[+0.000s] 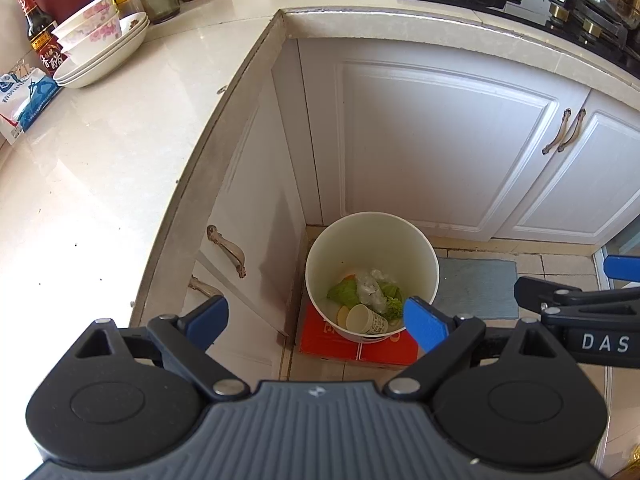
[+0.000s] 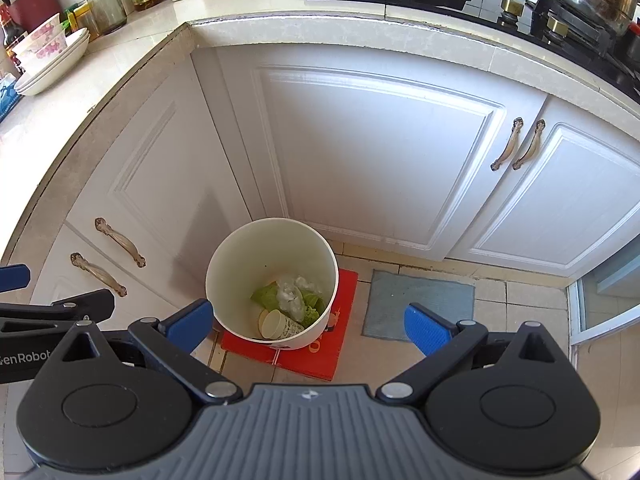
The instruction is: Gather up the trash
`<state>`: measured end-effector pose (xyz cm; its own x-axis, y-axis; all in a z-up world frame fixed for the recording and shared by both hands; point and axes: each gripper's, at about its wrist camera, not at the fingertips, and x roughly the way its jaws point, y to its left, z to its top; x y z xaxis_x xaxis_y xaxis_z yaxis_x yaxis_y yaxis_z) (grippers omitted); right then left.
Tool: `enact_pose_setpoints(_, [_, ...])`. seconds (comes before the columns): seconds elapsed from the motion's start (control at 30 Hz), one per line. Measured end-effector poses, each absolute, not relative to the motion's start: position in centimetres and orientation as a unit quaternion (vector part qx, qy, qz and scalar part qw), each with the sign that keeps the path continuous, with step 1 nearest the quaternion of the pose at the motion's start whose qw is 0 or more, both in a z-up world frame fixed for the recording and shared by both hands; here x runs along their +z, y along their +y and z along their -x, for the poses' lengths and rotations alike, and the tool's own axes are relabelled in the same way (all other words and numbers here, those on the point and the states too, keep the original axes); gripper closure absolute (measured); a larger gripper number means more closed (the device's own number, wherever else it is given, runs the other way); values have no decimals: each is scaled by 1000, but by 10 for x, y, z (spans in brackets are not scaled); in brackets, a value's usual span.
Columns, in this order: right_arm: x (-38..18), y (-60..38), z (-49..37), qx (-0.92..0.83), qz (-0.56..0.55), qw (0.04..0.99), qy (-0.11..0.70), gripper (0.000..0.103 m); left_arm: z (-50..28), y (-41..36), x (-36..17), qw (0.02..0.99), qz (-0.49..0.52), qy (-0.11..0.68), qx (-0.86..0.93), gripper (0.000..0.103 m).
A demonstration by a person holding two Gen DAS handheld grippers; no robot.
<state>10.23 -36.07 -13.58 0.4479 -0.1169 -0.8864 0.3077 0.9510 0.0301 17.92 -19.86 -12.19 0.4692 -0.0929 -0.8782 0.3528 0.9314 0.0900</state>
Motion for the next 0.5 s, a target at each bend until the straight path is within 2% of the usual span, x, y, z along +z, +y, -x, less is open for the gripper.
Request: enact_pose_setpoints(0.5, [-131, -363, -105, -122, -90, 849, 506, 0, -180, -198, -119, 849, -126, 496, -131, 9])
